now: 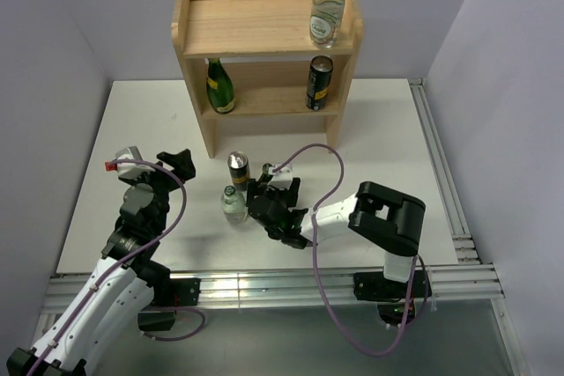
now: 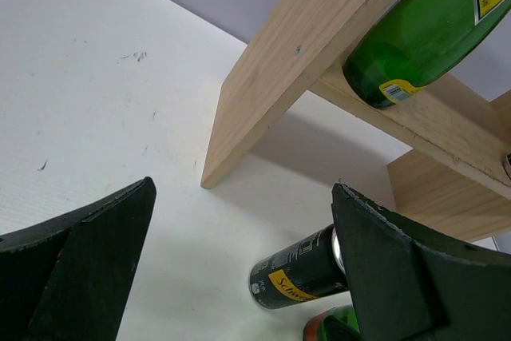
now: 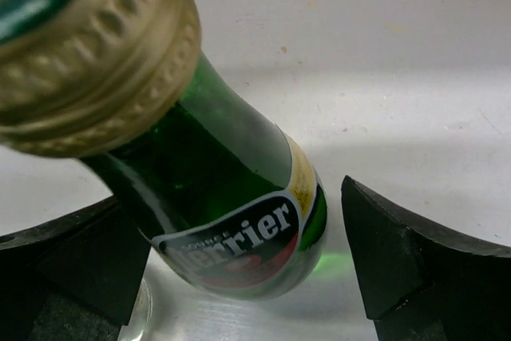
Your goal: Place and organize the beverage onto the shelf
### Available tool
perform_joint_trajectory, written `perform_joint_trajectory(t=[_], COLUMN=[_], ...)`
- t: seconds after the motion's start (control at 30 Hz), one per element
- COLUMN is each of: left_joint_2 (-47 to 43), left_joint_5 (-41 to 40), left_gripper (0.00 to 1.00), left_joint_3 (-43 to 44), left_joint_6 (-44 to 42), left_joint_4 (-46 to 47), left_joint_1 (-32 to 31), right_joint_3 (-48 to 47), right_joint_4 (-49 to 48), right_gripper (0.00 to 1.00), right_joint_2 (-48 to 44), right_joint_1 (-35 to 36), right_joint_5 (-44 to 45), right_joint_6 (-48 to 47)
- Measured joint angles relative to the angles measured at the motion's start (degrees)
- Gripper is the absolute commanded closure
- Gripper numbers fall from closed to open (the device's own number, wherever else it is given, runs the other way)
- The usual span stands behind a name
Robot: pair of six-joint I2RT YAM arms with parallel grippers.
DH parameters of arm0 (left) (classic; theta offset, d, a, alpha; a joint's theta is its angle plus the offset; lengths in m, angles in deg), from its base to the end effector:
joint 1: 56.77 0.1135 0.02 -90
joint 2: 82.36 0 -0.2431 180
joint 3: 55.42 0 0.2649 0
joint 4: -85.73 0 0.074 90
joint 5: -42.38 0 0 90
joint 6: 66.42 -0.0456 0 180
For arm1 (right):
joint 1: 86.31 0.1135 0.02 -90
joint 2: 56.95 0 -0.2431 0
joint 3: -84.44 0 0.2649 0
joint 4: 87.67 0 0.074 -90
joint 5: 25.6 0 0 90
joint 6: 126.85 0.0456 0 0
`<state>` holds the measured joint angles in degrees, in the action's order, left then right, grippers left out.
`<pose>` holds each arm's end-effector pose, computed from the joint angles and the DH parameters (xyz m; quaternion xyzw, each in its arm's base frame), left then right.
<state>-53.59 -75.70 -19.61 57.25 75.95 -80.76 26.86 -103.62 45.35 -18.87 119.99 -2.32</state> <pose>0.1768 -0.0552 0.2575 -0.2260 0.6856 -0.1690 0.6711 0.1680 0.3064 0.1166 0.0121 0.7974 0.0974 0.5954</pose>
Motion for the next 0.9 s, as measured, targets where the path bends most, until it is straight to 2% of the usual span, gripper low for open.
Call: perform_joint_trajectory(t=[0.2,0.4,0.5,0.53,0.7,0.73,0.8,0.83,0.9], left_joint_2=[0.0,0.02,0.33,0.5,1.05,1.05,1.05,1.05,1.01], left_joint_5=[0.0,0.0,0.0,0.0,0.02,0.02,0.02,0.02,0.02], left_gripper=[0.01,0.01,0.01,0.01,0.01,0.01,0.01,0.01,0.01], left_joint_3=[0.0,0.0,0.0,0.0,0.0,0.0,0.0,0.0,0.0], left_joint_6=[0.0,0.0,0.0,0.0,0.0,0.0,0.0,0.0,0.0], left_joint_4=[0.37,0.37,0.46,0.48,0.5,0.5,0.5,0.5,0.5], left_joint_1=[0.0,0.0,0.0,0.0,0.0,0.0,0.0,0.0,0.0], right_joint_3=[0.07,0.33,0.33,0.35,0.33,0.35,0.35,0.35,0.33], right_joint_4=[-6.54,-13.81,-16.5,-17.42,-20.24,-20.68,-21.11,-21.18,-21.18], right_gripper=[0.02,0.11,0.31,0.47,0.68,0.79,0.88,0.99,1.0], right_joint_2=[3.5,5.66,6.93,7.45,8.39,8.55,8.68,8.7,8.7], right_joint_1=[-1.16,-1.99,-2.43,-2.64,-3.26,-3.34,-3.48,-3.56,-3.61], right_joint_5=[-0.59,-0.81,-0.81,-0.87,-1.33,-1.4,-1.55,-1.68,-1.73], right_joint_6=[-3.74,-7.72,-9.11,-9.86,-11.13,-11.3,-11.45,-11.47,-11.5])
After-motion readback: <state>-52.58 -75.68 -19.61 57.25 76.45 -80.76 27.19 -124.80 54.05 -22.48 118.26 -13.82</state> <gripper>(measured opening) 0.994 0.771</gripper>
